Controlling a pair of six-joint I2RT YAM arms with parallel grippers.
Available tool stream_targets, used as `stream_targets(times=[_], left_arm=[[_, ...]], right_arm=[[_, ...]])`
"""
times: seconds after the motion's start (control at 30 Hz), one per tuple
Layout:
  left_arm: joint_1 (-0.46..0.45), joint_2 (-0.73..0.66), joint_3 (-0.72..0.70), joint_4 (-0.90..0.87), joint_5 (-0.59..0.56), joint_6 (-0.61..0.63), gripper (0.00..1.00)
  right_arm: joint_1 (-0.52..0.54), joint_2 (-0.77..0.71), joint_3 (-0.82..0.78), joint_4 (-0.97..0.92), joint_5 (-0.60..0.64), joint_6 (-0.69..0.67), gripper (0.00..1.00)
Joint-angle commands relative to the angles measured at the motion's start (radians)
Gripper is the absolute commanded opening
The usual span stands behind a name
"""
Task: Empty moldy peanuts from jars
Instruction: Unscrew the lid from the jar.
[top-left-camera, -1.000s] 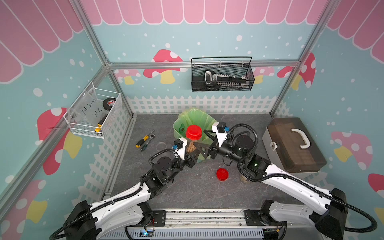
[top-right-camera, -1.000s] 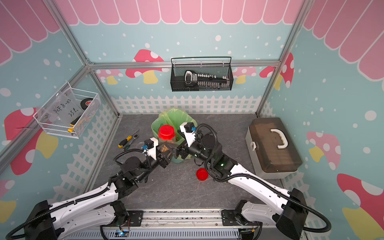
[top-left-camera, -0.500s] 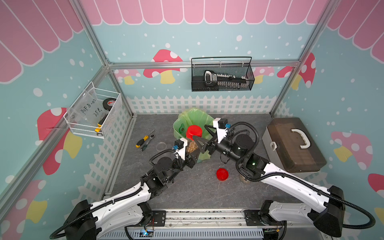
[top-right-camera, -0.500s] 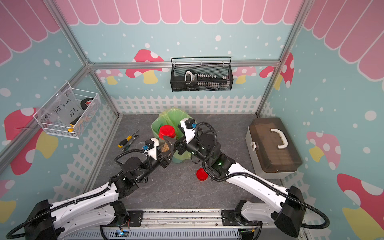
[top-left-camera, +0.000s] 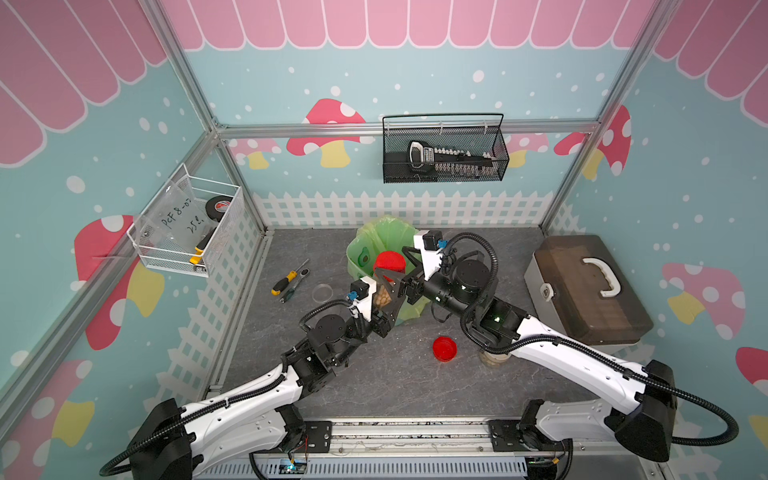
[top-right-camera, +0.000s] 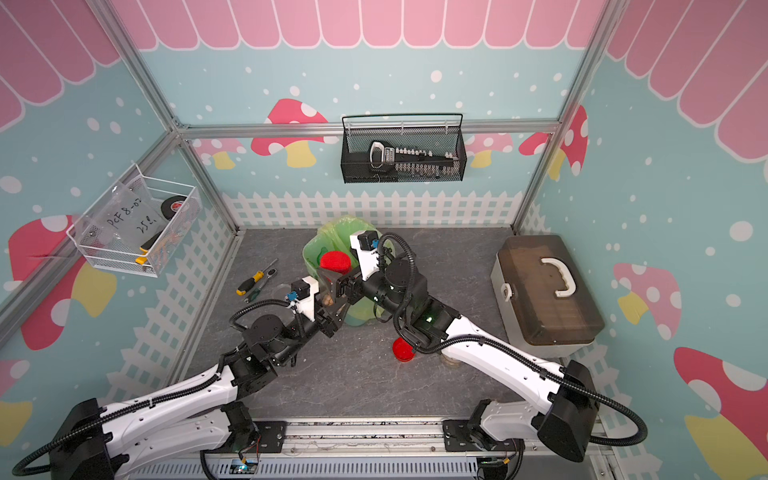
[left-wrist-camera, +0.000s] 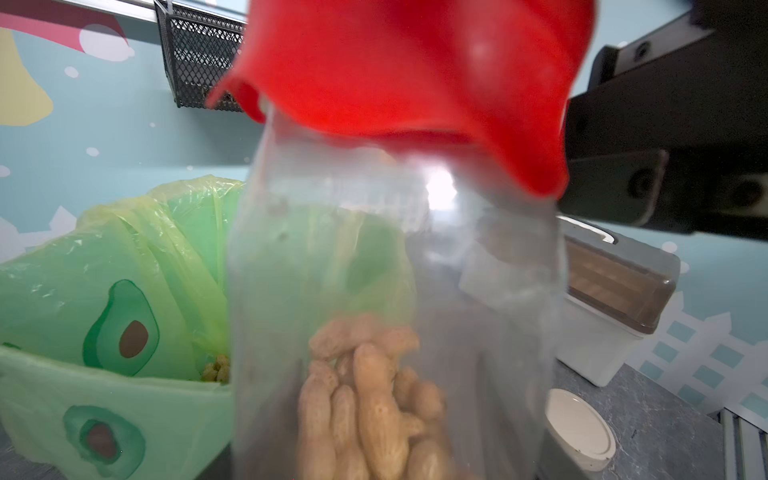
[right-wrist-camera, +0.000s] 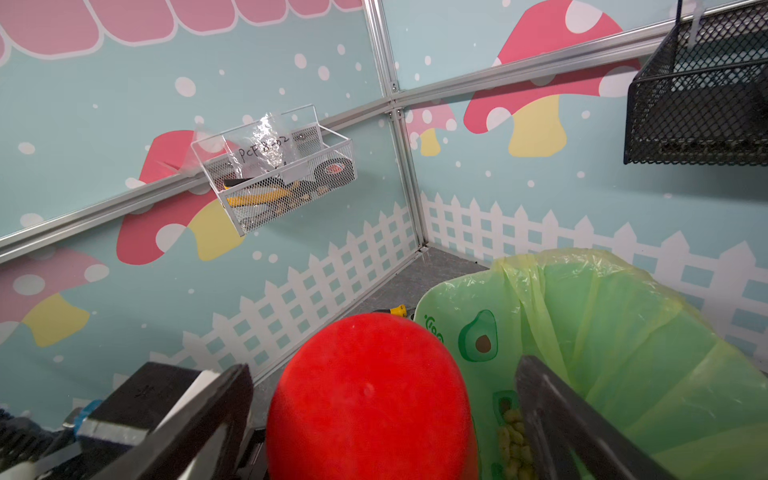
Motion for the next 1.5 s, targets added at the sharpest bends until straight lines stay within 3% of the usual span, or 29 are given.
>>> stream_targets(times=[0.0,0.47,0.93,1.27,1.47], left_arm=[[-0.005,0.001,-0.007,0.039,-0.019,0.022,0.38],[-0.008,0.015,-0.001,0.047,-0.018,0.025,0.38],[-0.009,0.017,0.003,0.039,-0.019,0.03,0.38],[-0.008,-0.002,-0.002,0.031,-0.01,0.023,0.38],[-0.008,-0.016,0.0,0.02,0.006,0.014,0.38]], right_arm=[[0.009,0.005,0.029,-0.013,0.023,0.003,0.96],[0.017,0.06,0.076,-0.012,0.039,-0.011,0.95],[0.024,0.057,0.072,-0.02,0.045,-0.018,0.86],[0.023,0.014,0.043,-0.04,0.023,-0.033,0.63],[0.012,-0.009,0.059,-0.113,-0.058,-0.073,0.58]])
